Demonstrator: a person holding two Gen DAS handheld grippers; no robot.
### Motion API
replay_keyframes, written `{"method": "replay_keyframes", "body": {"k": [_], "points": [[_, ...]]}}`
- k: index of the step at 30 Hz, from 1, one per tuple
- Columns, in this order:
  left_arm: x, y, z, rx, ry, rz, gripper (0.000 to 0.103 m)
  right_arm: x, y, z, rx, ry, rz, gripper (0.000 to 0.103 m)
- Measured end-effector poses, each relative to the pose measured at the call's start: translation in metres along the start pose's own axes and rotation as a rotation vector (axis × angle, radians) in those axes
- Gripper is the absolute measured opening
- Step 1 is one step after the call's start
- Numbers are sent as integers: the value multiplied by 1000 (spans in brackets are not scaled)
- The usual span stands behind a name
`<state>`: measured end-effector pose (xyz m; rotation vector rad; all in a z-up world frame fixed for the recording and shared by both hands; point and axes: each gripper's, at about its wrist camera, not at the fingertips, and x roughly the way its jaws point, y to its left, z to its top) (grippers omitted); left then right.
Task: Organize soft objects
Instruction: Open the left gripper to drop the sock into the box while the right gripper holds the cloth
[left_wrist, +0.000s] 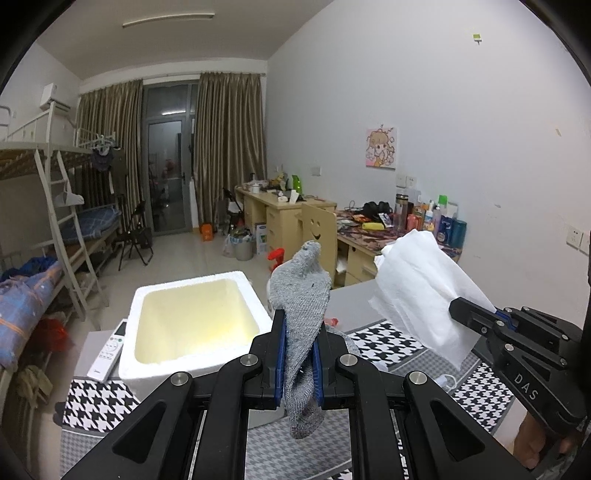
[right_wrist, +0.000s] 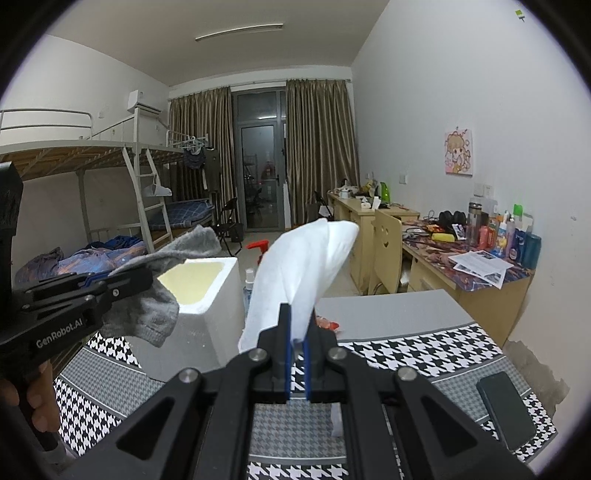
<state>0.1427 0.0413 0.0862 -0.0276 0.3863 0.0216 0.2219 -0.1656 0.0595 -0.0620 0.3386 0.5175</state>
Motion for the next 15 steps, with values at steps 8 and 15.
{"method": "replay_keyframes", "body": {"k": [8, 15], "points": [[7, 10, 6, -4, -11, 39, 13, 12, 4, 10, -6, -10, 3, 7], [10, 23, 15, -10, -29, 87, 13, 22, 13, 19, -27, -8, 19, 7]]}}
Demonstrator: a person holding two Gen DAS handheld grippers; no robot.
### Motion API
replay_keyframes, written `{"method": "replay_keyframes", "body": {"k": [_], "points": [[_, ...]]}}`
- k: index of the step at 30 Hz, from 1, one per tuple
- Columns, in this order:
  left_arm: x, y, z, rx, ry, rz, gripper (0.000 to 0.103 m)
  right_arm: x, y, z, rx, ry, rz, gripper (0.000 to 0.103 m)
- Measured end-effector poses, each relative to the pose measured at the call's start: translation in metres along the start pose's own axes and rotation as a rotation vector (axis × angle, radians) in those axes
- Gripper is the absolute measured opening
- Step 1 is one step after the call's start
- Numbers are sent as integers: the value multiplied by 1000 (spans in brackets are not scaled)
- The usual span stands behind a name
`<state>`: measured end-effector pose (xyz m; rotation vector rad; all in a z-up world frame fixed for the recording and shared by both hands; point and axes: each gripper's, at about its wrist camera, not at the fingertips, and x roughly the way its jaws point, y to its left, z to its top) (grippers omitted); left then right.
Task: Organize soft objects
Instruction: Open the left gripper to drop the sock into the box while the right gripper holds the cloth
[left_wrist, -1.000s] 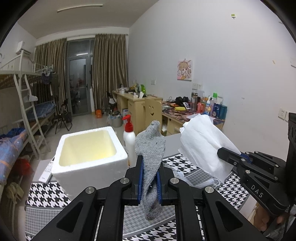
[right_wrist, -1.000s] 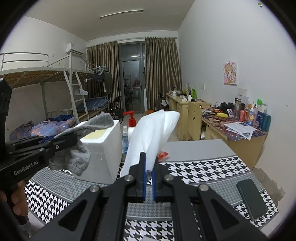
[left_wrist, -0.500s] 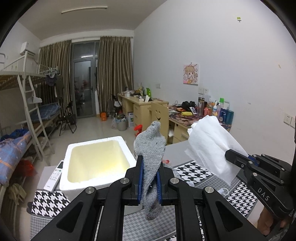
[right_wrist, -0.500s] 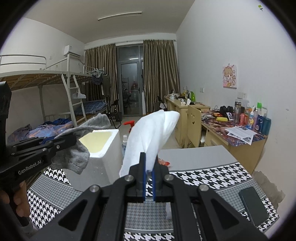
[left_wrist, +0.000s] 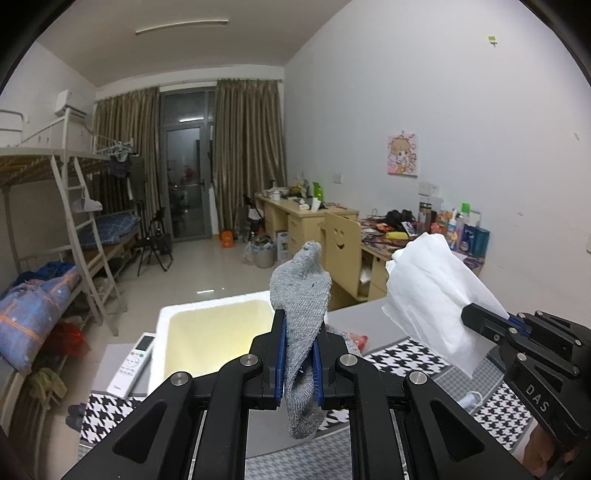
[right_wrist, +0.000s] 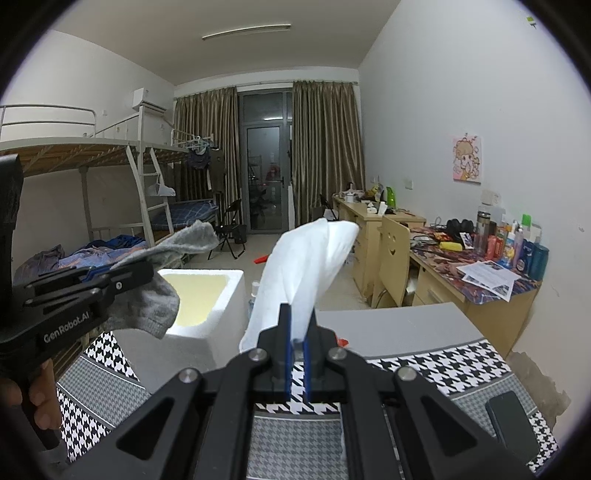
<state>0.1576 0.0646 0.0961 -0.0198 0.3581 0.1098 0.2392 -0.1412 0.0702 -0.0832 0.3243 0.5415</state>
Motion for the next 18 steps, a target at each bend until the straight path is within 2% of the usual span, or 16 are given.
{"method": "replay_keyframes", "body": {"k": [18], "points": [[10, 33, 11, -42, -26, 132, 13, 19, 25, 21, -61, -15, 85, 7]]}}
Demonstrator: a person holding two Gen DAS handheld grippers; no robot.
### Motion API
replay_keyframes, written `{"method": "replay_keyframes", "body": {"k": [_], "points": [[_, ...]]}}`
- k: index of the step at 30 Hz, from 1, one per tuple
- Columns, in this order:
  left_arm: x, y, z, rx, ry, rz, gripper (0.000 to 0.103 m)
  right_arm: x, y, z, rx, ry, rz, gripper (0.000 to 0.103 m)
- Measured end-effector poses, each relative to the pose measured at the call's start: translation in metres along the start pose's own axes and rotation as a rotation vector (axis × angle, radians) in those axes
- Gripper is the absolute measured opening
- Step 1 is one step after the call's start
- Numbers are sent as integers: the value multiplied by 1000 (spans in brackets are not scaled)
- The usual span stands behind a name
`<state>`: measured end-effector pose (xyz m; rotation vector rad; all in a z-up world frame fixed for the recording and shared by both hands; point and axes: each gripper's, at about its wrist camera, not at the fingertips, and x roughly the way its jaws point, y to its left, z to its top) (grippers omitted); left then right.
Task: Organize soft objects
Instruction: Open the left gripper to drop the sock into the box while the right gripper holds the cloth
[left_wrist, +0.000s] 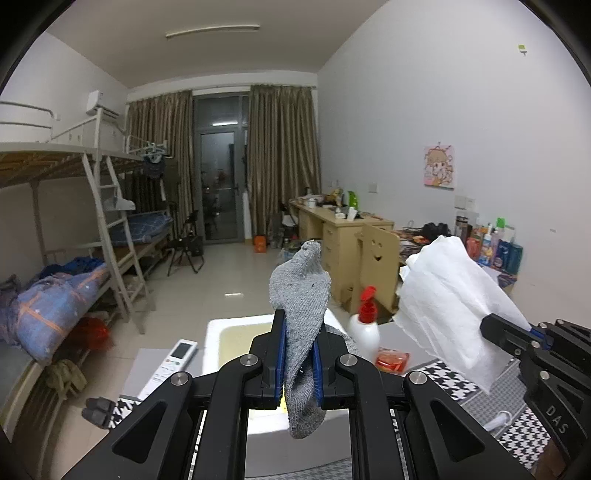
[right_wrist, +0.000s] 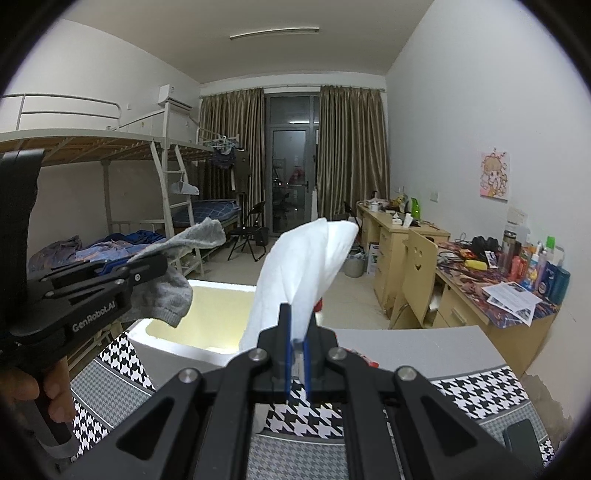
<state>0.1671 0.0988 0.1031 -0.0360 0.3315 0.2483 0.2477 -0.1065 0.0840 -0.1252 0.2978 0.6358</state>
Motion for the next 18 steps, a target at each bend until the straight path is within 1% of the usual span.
{"method": "replay_keyframes", "body": {"k": [9, 12, 18], "points": [[16, 12, 0, -18, 34, 67, 13, 18, 12, 9, -24, 19, 38, 7], [23, 15, -2, -20, 49, 78, 13, 25, 16, 10, -28, 31, 49, 7], [40, 22, -5, -25, 85, 78, 13, 36, 21, 12, -41, 44, 55, 7]]}}
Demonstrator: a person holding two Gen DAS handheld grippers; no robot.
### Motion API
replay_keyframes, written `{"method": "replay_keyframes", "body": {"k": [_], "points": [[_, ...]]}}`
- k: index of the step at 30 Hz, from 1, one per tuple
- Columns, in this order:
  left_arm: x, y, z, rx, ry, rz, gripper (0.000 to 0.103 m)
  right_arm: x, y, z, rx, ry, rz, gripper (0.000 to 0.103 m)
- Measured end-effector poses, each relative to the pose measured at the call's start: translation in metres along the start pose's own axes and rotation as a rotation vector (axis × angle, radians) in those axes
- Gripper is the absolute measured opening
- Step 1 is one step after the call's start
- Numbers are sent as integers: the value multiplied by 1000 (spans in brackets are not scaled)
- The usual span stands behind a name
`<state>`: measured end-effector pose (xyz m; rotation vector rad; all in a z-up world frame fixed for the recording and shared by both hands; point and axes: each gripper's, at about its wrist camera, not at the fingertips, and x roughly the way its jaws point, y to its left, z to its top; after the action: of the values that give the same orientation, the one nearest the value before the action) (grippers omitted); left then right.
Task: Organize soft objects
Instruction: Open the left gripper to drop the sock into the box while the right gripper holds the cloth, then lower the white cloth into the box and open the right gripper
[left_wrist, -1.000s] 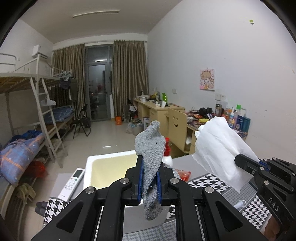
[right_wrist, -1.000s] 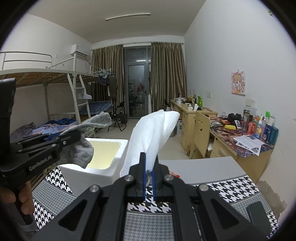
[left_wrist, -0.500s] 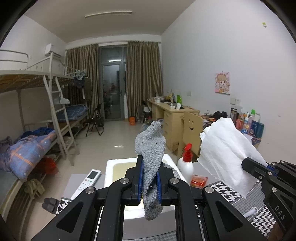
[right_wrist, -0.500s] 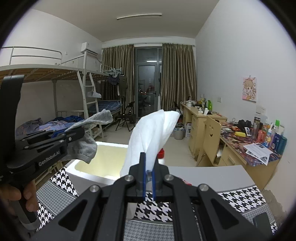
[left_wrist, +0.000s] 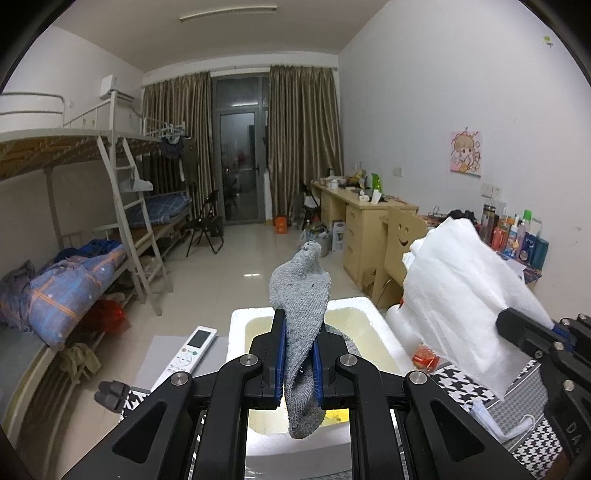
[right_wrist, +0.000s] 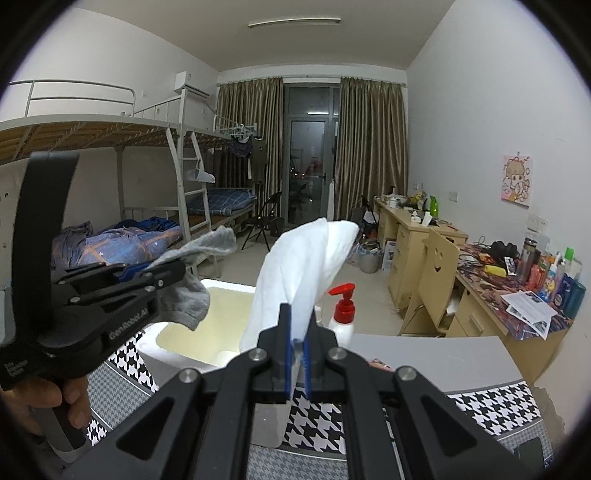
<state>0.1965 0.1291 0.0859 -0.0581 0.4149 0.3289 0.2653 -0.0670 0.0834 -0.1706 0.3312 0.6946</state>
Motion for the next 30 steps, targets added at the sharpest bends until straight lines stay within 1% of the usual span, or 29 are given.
{"method": "replay_keyframes", "body": {"k": [3, 6, 8, 9, 11, 13, 15, 17, 19, 22, 30], "points": [[9, 2, 0, -4, 12, -2, 13, 4, 1, 0, -2, 5, 0, 7], [16, 3, -2, -11, 23, -19, 13, 10, -1, 0, 1, 16, 0, 7], [21, 5, -4, -15, 36, -14, 13, 14, -1, 0, 6, 24, 0, 7], [23, 6, -5, -16, 43, -16, 17, 15, -1, 0, 6, 27, -1, 7], [29, 9, -5, -16, 63, -3, 32, 18, 0, 0, 5, 33, -3, 7], [31, 12, -7, -25, 65, 5, 72, 19, 1, 0, 3, 34, -5, 7], [29, 16, -8, -31, 47, 19, 85, 21, 2, 0, 3, 36, -7, 7], [26, 18, -8, -32, 37, 28, 87, 22, 3, 0, 5, 38, -7, 7], [22, 21, -7, -31, 29, 35, 95, 25, 3, 1, 3, 42, -8, 7], [14, 26, -7, -41, 4, 52, 101, 29, 5, 2, 2, 49, -5, 7], [-5, 41, -10, -58, -23, 78, 102, 35, 9, 6, -2, 52, 10, 7]]}}
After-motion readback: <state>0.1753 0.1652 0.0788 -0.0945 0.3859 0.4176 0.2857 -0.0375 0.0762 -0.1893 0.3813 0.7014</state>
